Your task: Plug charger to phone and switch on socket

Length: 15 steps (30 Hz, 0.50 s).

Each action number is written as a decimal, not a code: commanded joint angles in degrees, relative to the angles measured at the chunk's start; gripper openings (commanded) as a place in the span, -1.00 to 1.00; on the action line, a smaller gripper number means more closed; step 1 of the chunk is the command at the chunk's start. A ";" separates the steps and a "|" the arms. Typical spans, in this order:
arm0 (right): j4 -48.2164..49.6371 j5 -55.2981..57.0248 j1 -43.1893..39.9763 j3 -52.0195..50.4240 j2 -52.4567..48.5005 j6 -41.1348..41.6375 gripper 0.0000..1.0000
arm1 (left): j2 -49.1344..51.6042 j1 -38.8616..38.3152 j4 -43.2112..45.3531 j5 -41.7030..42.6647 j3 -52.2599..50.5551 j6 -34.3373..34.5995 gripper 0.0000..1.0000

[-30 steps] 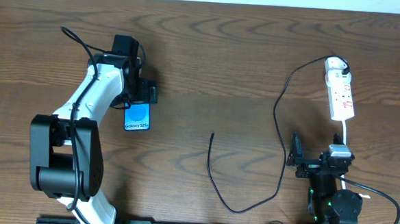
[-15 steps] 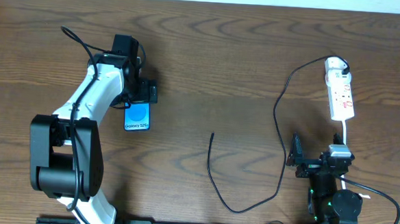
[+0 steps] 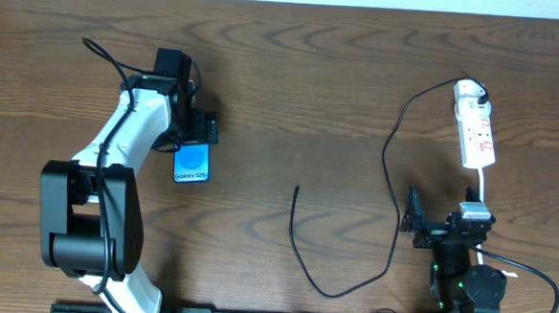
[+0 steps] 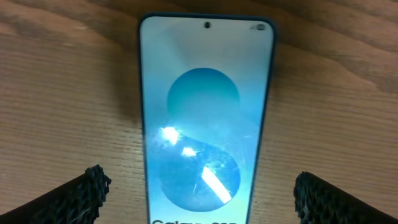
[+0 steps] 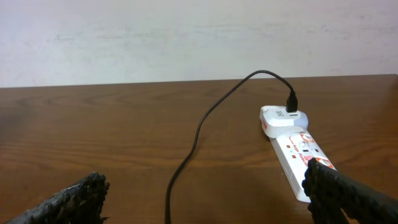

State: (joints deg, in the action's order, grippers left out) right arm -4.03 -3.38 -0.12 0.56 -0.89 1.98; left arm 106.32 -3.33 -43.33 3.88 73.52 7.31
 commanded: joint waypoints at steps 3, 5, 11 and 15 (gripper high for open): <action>-0.09 0.24 0.37 -0.24 0.17 0.55 0.99 | 0.87 1.03 -1.14 -1.11 0.61 -0.44 0.96; -0.07 0.24 0.37 -0.24 0.17 0.55 0.99 | 0.87 1.03 -1.51 -1.09 1.20 -0.59 0.96; -0.07 0.24 0.37 -0.24 0.17 0.55 0.98 | 0.94 1.03 -1.64 -1.09 1.49 -0.59 0.95; -0.09 0.24 0.37 -0.24 0.17 0.55 0.98 | 0.96 1.03 -1.99 -0.96 1.53 -0.70 0.96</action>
State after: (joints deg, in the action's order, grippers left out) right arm -4.03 -3.38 -0.12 0.56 -0.89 1.98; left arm 106.32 -2.50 -44.80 3.86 73.54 7.27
